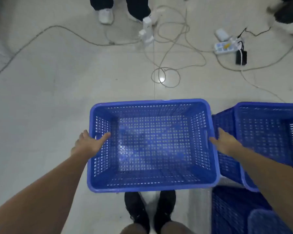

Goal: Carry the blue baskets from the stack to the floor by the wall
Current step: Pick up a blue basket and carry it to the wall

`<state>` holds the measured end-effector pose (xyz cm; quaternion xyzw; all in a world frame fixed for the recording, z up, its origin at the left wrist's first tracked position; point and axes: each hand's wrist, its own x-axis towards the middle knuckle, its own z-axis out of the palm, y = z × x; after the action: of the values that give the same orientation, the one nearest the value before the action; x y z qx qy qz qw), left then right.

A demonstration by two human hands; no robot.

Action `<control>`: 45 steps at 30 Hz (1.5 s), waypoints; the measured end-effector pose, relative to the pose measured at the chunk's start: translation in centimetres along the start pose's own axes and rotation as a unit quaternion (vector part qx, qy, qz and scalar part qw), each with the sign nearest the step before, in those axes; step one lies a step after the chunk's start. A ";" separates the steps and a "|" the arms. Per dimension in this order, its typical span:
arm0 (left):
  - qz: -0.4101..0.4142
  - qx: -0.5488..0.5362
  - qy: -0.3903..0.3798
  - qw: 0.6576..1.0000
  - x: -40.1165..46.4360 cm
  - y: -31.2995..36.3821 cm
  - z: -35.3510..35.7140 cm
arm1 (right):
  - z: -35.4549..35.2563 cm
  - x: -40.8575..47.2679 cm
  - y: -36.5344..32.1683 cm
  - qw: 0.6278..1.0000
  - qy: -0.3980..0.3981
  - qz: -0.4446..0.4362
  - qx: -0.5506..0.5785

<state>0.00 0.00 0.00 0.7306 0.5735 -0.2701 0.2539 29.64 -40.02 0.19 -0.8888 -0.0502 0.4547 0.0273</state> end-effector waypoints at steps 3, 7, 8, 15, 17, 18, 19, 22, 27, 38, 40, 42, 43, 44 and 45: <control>-0.076 -0.099 -0.008 0.992 4.3 -1.9 3.8 | 2.6 3.2 0.5 0.997 0.023 0.047 0.058; -0.138 -0.168 -0.014 0.976 8.6 -4.5 8.0 | 5.9 6.4 1.1 0.987 0.071 0.088 0.118; -0.136 -0.179 -0.010 0.974 9.3 -5.1 8.7 | 6.5 7.3 1.3 0.982 0.095 0.095 0.135; -0.134 -0.274 -0.002 0.952 10.5 -7.1 8.9 | 6.4 8.5 1.9 0.950 0.083 0.143 0.265; -0.138 -0.266 0.002 0.954 9.5 -7.1 7.1 | 4.9 6.4 1.7 0.952 0.076 0.136 0.263; -0.138 -0.265 0.001 0.954 8.8 -7.2 5.8 | 3.9 4.8 1.5 0.953 0.073 0.131 0.264; -0.137 -0.259 0.003 0.956 8.0 -7.3 4.3 | 2.7 3.1 1.3 0.953 0.071 0.124 0.265; -0.111 -0.230 0.009 0.967 3.9 -6.7 -1.9 | -1.8 -3.2 0.3 0.953 0.078 0.101 0.274; -0.074 -0.267 0.040 0.960 -7.8 -3.8 -14.8 | -11.1 -15.1 -1.9 0.936 0.115 0.040 0.329; 0.054 -0.268 0.133 0.952 -30.1 0.2 -41.8 | -32.8 -40.4 -5.6 0.924 0.214 -0.080 0.307; 0.081 -0.241 0.147 0.956 -33.2 0.7 -46.2 | -36.1 -44.3 -5.9 0.919 0.219 -0.105 0.309; 0.115 -0.234 0.164 0.951 -36.1 1.1 -49.8 | -39.1 -48.5 -6.1 0.919 0.229 -0.120 0.297; 0.144 -0.263 0.165 0.940 -37.8 1.3 -51.5 | -40.4 -50.9 -6.3 0.917 0.240 -0.128 0.292; 0.161 -0.264 0.164 0.937 -39.2 1.3 -53.2 | -41.6 -52.8 -6.4 0.914 0.248 -0.135 0.291; 0.180 -0.256 0.170 0.934 -40.3 1.4 -54.6 | -42.7 -54.5 -6.2 0.910 0.259 -0.143 0.292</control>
<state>-0.88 8.64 67.36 0.7666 0.5167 0.0642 0.3758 32.16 -40.20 69.66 -0.9109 -0.0329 0.1943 0.3624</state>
